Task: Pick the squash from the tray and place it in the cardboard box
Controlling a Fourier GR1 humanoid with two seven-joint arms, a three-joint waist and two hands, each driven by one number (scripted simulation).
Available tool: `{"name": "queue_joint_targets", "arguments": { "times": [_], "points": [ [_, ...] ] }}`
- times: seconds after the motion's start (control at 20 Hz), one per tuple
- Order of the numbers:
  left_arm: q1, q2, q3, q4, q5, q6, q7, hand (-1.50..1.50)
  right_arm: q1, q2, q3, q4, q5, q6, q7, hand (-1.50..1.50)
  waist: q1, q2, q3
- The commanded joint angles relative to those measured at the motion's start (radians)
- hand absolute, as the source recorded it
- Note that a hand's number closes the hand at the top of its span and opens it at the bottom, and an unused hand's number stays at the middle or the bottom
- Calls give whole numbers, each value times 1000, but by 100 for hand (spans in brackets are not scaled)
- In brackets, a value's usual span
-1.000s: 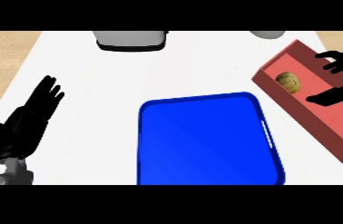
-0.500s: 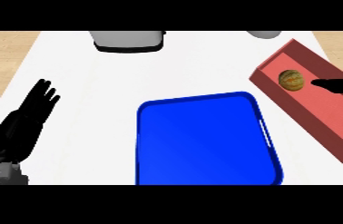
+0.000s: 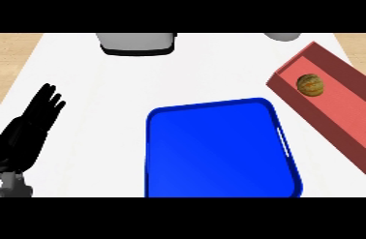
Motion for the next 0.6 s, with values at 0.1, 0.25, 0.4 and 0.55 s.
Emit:
{"name": "queue_joint_targets", "arguments": {
  "times": [0.1,0.25,0.4,0.55],
  "points": [
    [19,-17,7,9,-5,-23,-38,0,40,-153,-104,222,-88,151,-172,-150,9,3,1],
    [-31,1,26,37,-1,-31,10,0,50,-146,-64,196,-94,172,-167,-150,6,2,0],
    [-3,-12,23,20,3,-45,-11,0,40,-204,-66,394,-51,182,-343,-150,15,5,1],
    [51,-58,-8,-13,-37,-26,-29,0,35,-254,-72,389,-85,227,-302,-150,12,2,0]
  ]
}}
